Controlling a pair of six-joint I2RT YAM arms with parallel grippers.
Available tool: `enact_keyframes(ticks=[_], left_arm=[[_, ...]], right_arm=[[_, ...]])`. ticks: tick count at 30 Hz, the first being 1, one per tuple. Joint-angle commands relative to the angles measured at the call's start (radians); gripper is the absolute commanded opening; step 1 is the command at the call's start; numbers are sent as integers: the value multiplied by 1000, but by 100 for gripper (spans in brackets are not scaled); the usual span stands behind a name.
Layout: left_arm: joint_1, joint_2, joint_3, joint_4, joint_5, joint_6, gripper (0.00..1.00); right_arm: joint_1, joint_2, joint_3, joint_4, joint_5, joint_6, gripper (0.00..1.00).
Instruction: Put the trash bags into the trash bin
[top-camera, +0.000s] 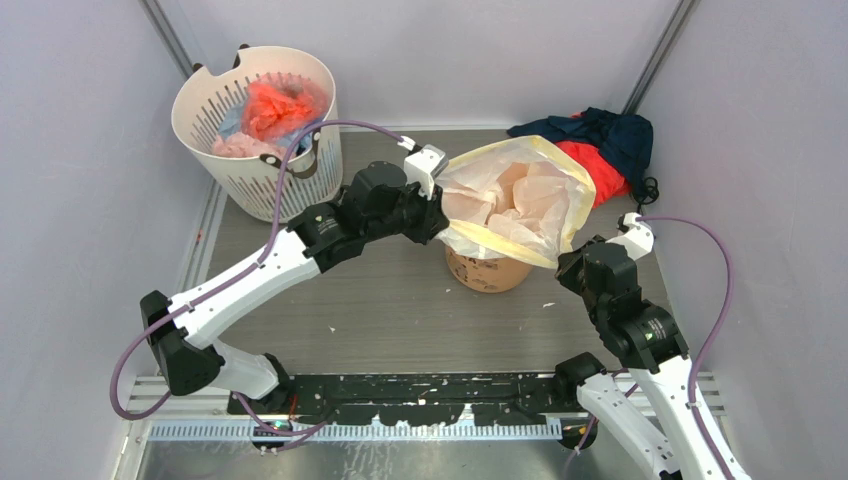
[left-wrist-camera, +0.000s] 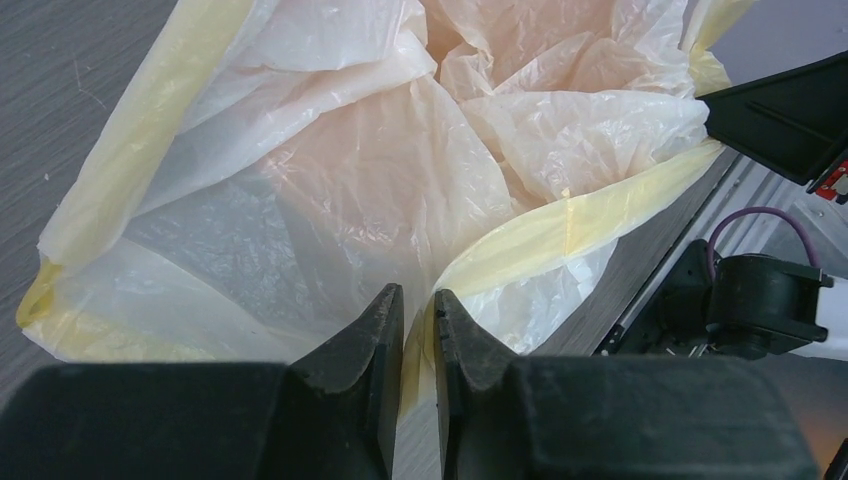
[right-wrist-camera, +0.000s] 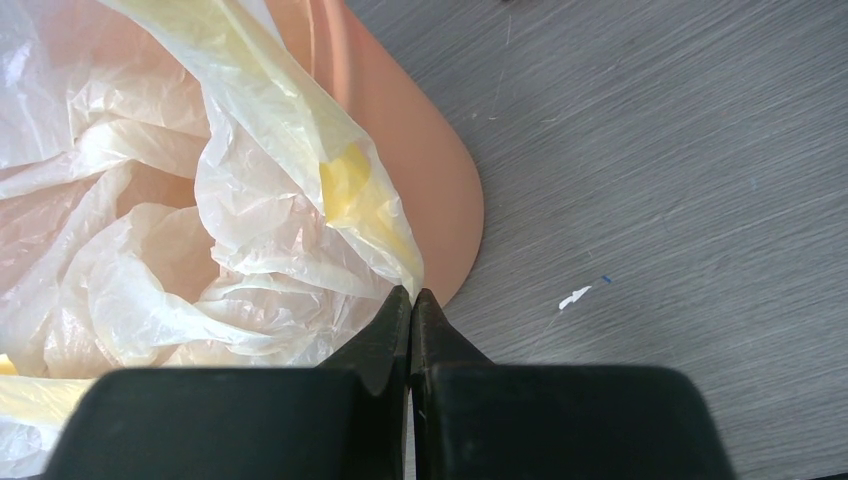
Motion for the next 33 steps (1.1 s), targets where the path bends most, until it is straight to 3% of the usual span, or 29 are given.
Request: enact_keyframes(ticks=[1,16,23,27,33], left_arm=[[5,-40,62,-9,33,-19,18],[5,-107,239,-196,21,-29,19],[72,-260,79,-233,-130,-117,57],[188,-291,-25,-156,-20,-179,60],[246,-233,-52,-45,101,-221,62]], right_arm=[[-5,12,38,31,39,-5,1],[-6,13,35,42,47,-5,1],[-5,6,23,43,45,-1,1],[-5,6,7,57,32,2,1],[-4,15,6,65,24,8,1]])
